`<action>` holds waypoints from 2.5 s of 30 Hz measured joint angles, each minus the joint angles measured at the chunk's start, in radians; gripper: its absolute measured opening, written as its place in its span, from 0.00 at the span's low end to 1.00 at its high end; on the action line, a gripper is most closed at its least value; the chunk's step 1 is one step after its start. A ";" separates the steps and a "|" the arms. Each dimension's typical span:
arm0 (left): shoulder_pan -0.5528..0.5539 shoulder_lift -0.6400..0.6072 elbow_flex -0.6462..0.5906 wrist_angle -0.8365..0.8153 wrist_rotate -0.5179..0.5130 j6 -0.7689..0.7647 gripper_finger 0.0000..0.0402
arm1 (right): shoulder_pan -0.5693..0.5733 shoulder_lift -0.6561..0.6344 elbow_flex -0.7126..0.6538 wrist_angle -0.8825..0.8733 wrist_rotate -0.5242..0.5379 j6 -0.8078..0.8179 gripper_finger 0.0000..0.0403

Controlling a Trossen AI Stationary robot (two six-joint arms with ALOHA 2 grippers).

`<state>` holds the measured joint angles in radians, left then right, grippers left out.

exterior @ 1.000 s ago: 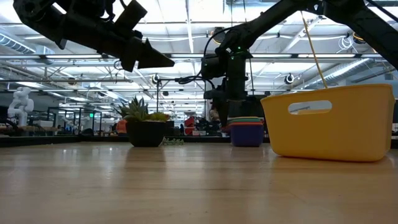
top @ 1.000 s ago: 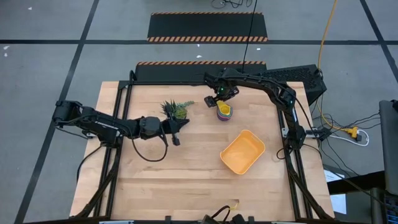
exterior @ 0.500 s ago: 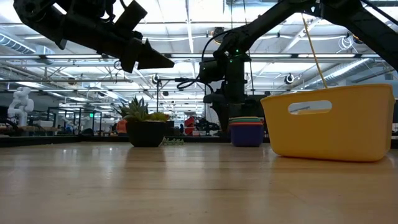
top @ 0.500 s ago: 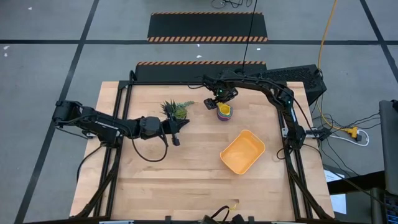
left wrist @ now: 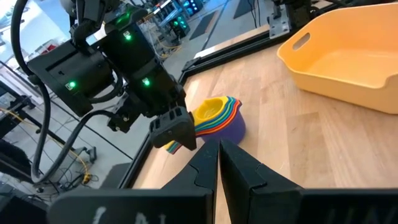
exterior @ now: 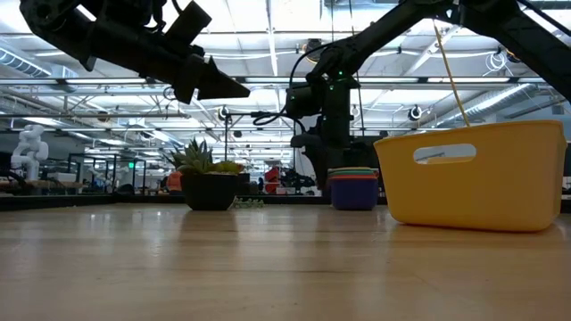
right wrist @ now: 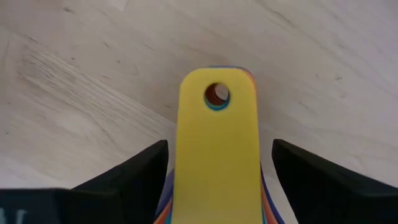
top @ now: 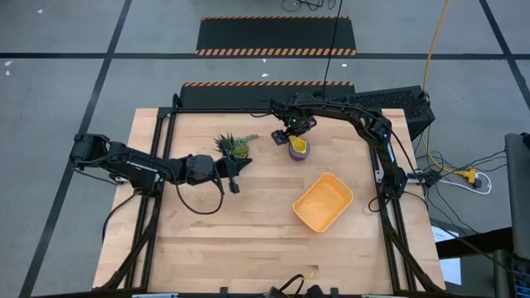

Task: Nest measuring cups in basket
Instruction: Put the stacked measuring cups into the bin

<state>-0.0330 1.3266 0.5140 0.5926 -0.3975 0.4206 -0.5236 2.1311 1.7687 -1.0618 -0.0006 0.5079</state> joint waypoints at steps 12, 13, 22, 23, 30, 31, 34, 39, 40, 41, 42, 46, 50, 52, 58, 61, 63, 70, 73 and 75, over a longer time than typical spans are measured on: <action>0.000 0.000 0.000 0.000 0.000 -0.011 0.05 | 0.000 0.000 -0.035 0.028 -0.013 0.001 0.51; 0.000 0.000 0.000 0.000 0.000 -0.011 0.05 | 0.000 0.000 -0.048 0.027 -0.025 0.000 0.49; 0.000 0.000 0.000 0.000 0.000 -0.013 0.05 | 0.021 -0.006 -0.124 0.031 -0.050 -0.042 0.39; 0.002 0.000 0.000 0.000 0.002 -0.013 0.05 | 0.024 -0.006 -0.123 0.032 -0.049 -0.053 0.38; 0.019 0.000 0.000 0.000 0.006 -0.025 0.05 | 0.041 0.000 -0.079 -0.015 -0.021 -0.128 0.38; 0.019 0.000 0.000 0.000 0.006 -0.029 0.05 | 0.044 0.001 -0.071 -0.025 -0.015 -0.139 0.38; 0.020 0.000 0.000 0.000 0.007 -0.032 0.05 | 0.051 0.001 -0.050 -0.063 0.000 -0.152 0.38; 0.019 0.000 0.000 0.000 0.008 -0.033 0.05 | 0.069 0.001 0.003 -0.130 0.004 -0.162 0.37; 0.019 0.000 0.000 -0.001 0.008 -0.033 0.05 | 0.074 0.001 0.017 -0.146 0.008 -0.165 0.37; 0.019 0.000 0.000 -0.001 0.008 -0.033 0.05 | 0.080 0.001 0.031 -0.165 0.013 -0.167 0.37; 0.019 0.000 0.000 -0.002 0.008 -0.033 0.05 | 0.085 0.001 0.049 -0.185 0.022 -0.170 0.37; 0.019 0.000 0.000 -0.007 0.008 -0.033 0.05 | 0.108 0.001 0.119 -0.259 0.030 -0.174 0.37; 0.019 0.000 0.000 -0.008 0.008 -0.033 0.05 | 0.134 0.001 0.196 -0.326 0.032 -0.157 0.37; 0.019 0.000 0.000 -0.009 0.008 -0.033 0.05 | 0.150 0.000 0.235 -0.365 0.032 -0.148 0.37; 0.019 0.000 0.000 -0.016 0.009 -0.036 0.05 | 0.207 0.000 0.341 -0.507 0.057 -0.085 0.36; 0.019 0.000 0.000 -0.023 0.008 -0.037 0.05 | 0.240 -0.028 0.349 -0.504 0.052 -0.030 0.36; 0.019 0.000 0.000 -0.027 0.009 -0.037 0.05 | 0.265 -0.050 0.349 -0.512 0.043 0.023 0.36; 0.019 0.000 0.000 -0.046 0.009 -0.042 0.05 | 0.343 -0.157 0.275 -0.507 0.047 0.300 0.36; 0.019 0.000 0.000 -0.050 0.013 -0.059 0.05 | 0.370 -0.210 0.184 -0.512 0.051 0.421 0.36; 0.019 0.000 0.000 -0.068 0.032 -0.066 0.05 | 0.389 -0.253 0.101 -0.506 0.051 0.498 0.36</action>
<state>-0.0141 1.3270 0.5137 0.5245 -0.3656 0.3544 -0.1343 1.8776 1.8694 -1.5675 0.0509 1.0059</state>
